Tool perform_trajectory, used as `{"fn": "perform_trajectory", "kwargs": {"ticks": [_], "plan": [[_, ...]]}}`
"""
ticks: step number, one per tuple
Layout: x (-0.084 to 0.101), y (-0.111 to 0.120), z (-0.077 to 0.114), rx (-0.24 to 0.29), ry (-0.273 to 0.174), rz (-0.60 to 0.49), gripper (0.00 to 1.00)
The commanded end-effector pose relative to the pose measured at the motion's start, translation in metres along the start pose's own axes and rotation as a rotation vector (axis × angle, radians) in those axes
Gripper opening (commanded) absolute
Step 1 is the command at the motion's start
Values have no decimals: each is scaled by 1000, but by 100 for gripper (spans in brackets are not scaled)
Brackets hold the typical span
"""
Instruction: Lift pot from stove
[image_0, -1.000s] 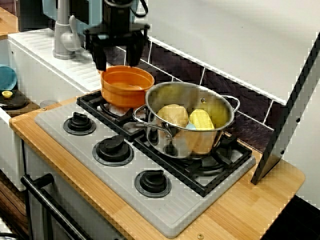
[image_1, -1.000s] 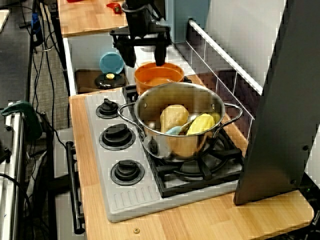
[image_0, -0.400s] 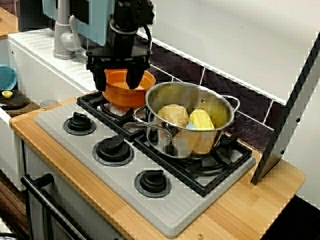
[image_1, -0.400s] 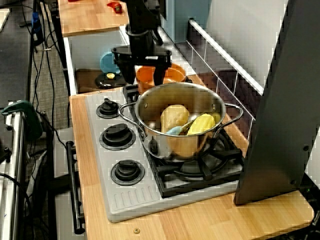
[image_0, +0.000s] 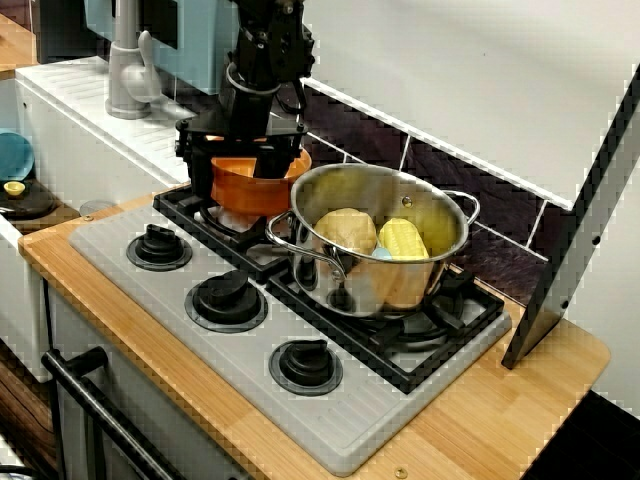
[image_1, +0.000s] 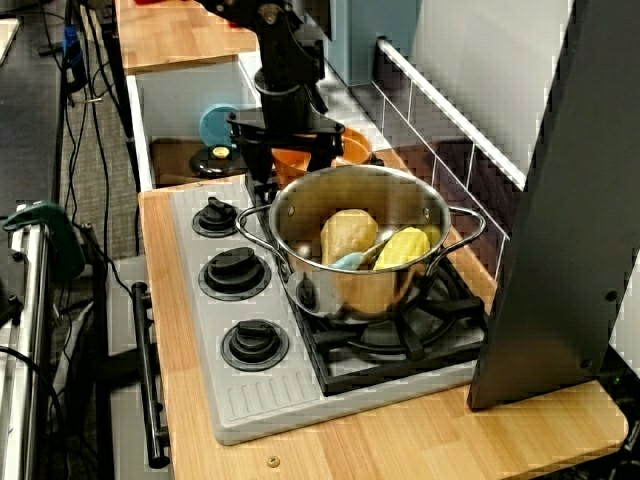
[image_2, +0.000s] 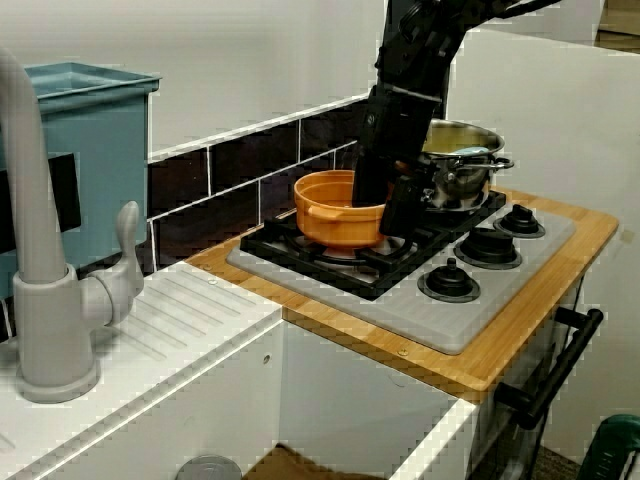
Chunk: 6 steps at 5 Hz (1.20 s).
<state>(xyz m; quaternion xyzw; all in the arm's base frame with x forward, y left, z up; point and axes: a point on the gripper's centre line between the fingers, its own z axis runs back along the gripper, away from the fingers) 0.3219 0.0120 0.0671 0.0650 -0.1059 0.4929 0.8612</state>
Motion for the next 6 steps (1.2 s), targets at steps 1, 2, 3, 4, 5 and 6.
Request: {"fn": "perform_trajectory", "kwargs": {"ticks": [1,2,3,4,5,6], "plan": [[-1,-7,7,-24,4,-51,0],[1,-8,12,-28,29,-51,0],[8,-13,27,-48,80,-46,0],[19,-20,43,-72,140,-23,0],[27,-26,53,-90,183,-17,0],[34,-29,78,-139,228,-18,0]]}}
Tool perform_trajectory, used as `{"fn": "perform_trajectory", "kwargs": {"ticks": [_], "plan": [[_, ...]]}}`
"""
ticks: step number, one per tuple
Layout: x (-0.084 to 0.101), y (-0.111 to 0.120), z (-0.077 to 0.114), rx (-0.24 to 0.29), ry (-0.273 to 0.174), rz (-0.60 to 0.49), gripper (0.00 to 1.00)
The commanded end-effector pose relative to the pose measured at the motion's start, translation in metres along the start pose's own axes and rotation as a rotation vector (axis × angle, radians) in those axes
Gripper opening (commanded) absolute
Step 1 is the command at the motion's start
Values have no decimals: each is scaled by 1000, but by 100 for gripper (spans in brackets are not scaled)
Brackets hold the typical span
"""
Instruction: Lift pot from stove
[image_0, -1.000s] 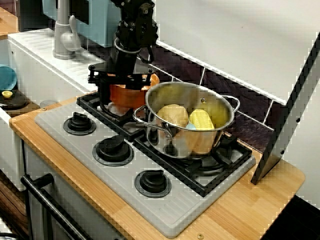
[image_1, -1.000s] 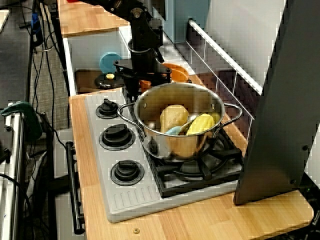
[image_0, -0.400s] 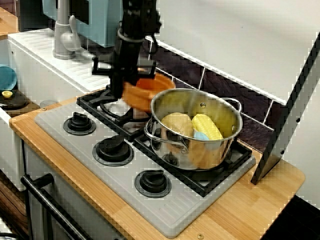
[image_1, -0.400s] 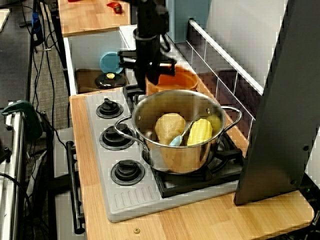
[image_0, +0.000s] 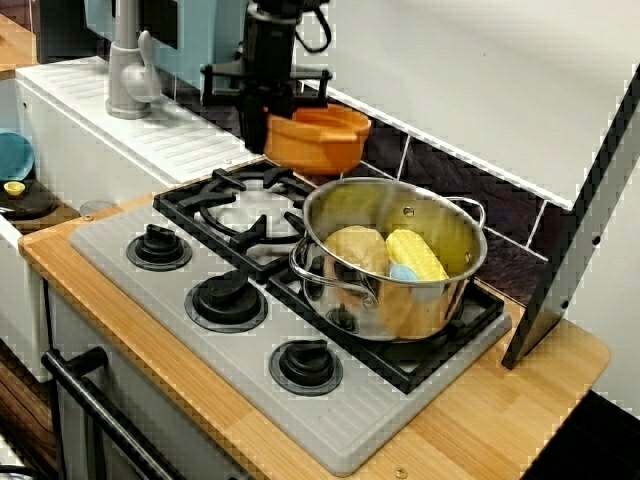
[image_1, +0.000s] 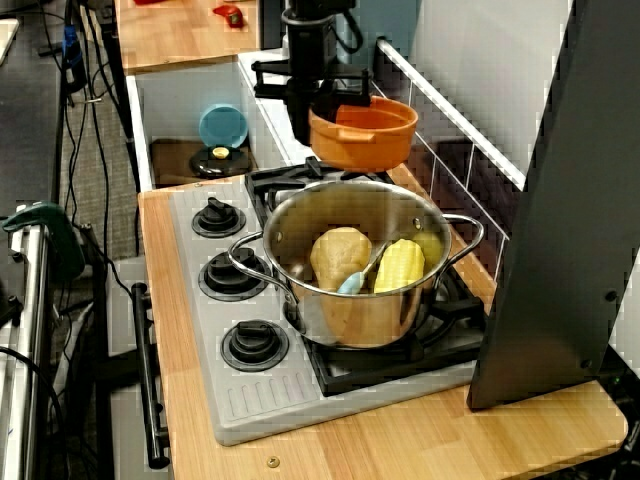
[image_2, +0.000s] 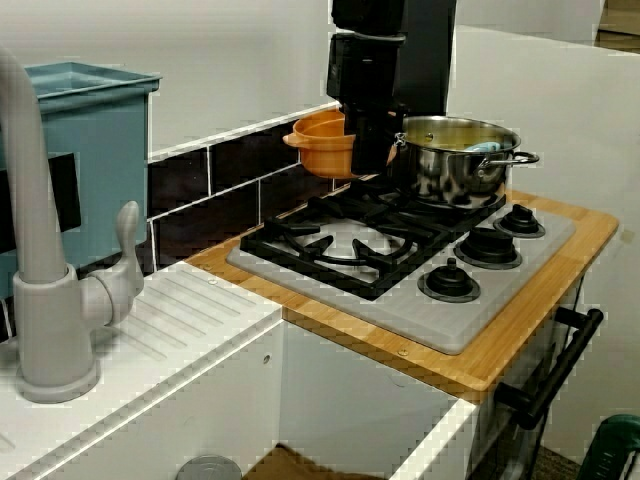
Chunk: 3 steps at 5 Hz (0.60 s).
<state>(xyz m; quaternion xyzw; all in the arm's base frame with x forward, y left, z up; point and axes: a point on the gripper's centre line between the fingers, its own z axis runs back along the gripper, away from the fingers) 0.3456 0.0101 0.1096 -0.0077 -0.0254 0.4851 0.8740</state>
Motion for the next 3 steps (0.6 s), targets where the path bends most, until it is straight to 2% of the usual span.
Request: {"fn": "perform_trajectory", "kwargs": {"ticks": [1,2,3], "plan": [[1,-10,62,-136,30,-26,0],[-3,-9,77,-172,35,-47,0],[-5,-8,84,-190,38,-62,0]]}}
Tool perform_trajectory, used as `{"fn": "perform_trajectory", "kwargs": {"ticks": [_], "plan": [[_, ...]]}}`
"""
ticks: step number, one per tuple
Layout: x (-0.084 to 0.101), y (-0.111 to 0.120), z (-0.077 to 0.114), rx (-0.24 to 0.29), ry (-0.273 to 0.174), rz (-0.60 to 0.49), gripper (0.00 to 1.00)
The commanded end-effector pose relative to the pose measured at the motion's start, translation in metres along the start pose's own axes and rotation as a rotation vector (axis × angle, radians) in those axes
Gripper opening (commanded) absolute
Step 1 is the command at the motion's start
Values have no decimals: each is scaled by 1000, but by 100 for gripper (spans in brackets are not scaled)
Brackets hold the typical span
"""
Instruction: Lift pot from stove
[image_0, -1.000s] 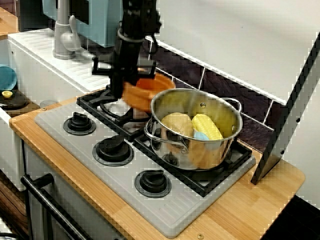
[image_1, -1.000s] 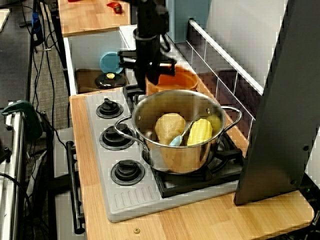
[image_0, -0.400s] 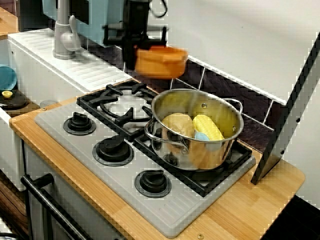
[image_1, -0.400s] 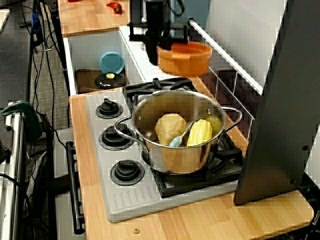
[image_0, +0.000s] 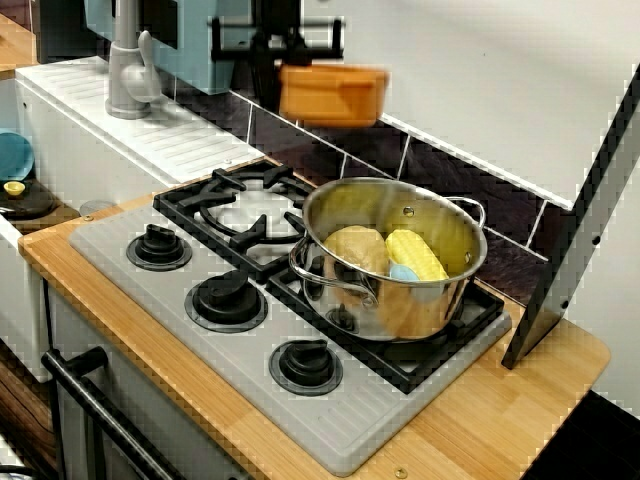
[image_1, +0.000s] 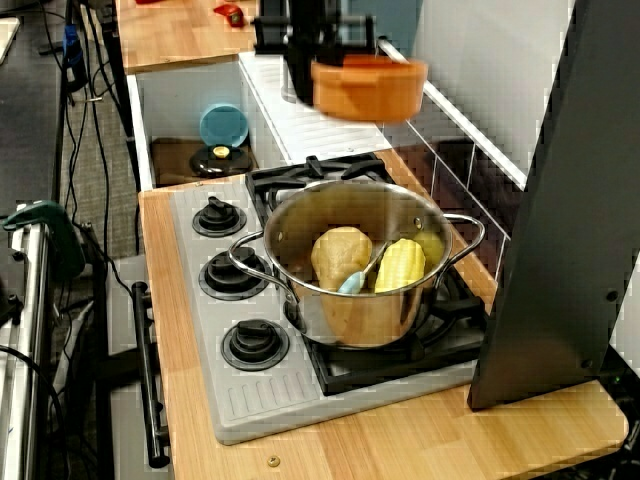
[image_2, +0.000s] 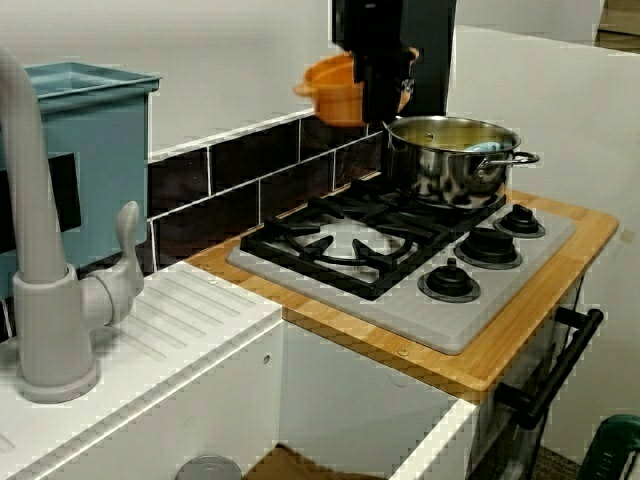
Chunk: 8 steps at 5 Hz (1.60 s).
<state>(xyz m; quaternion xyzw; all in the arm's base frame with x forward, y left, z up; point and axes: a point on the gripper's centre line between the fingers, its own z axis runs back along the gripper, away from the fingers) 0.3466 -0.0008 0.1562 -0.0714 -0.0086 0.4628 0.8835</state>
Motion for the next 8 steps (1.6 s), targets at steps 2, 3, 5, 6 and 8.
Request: {"fn": "perform_trajectory", "kwargs": {"ticks": [2,3,5,6,8], "plan": [[-3,-3,47,-114,-50,-36,0],[-2,-3,49,-118,-53,-37,0],[-2,-4,51,-121,-54,-39,0],[-1,-3,51,-121,-55,-39,0],[0,-2,51,-120,-59,-37,0]]}}
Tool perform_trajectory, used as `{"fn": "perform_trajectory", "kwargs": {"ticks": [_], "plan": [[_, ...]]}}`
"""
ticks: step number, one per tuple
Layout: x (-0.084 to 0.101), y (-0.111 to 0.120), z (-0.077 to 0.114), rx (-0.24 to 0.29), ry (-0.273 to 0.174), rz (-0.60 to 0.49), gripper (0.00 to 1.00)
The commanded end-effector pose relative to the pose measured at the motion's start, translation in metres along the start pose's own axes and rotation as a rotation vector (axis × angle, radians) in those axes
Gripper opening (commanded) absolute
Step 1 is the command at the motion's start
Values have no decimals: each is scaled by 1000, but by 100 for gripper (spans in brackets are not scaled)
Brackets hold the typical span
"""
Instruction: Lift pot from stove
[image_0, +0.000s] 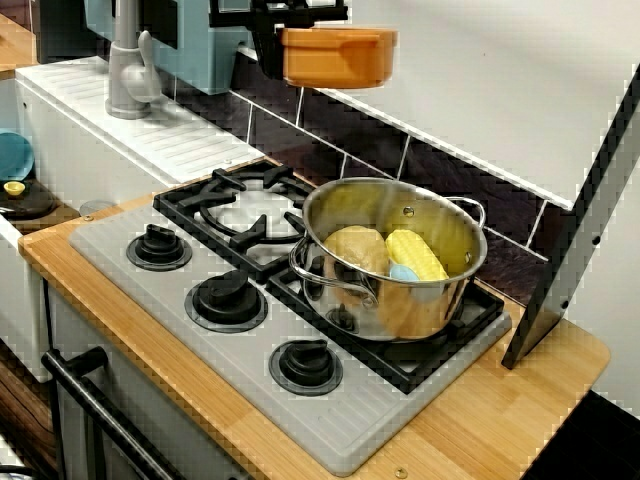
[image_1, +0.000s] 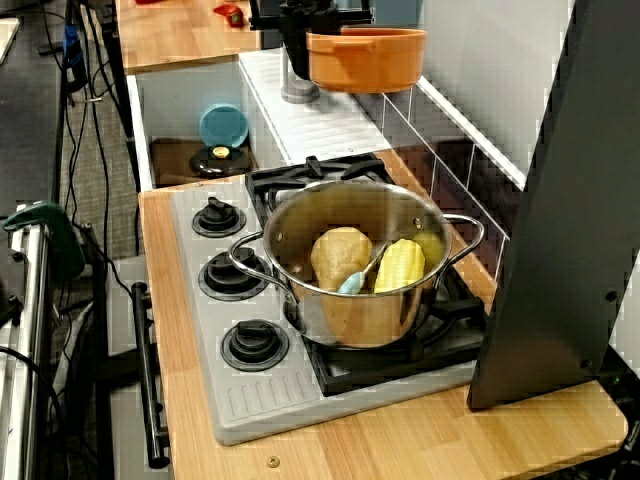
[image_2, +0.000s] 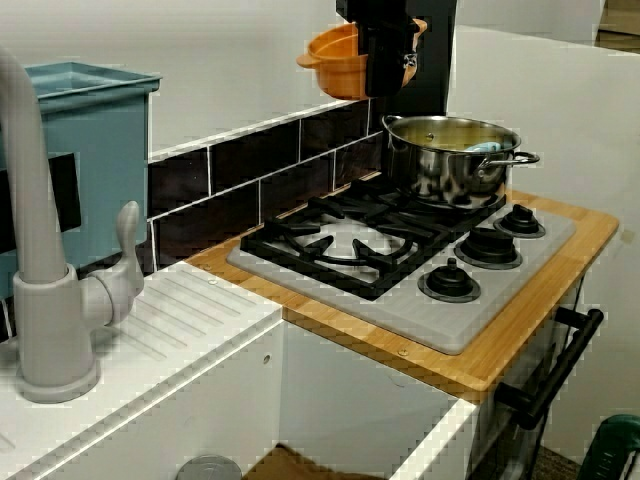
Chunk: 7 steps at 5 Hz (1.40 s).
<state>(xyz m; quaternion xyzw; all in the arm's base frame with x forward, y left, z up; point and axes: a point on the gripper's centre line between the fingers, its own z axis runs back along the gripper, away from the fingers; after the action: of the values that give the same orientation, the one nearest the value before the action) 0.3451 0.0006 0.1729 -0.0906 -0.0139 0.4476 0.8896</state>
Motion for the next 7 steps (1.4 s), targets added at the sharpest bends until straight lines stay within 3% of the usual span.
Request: {"fn": "perform_trajectory", "kwargs": {"ticks": [1,7], "plan": [[1,-3,34,-78,-72,-3,0],[2,1,34,-79,-75,3,0]]}}
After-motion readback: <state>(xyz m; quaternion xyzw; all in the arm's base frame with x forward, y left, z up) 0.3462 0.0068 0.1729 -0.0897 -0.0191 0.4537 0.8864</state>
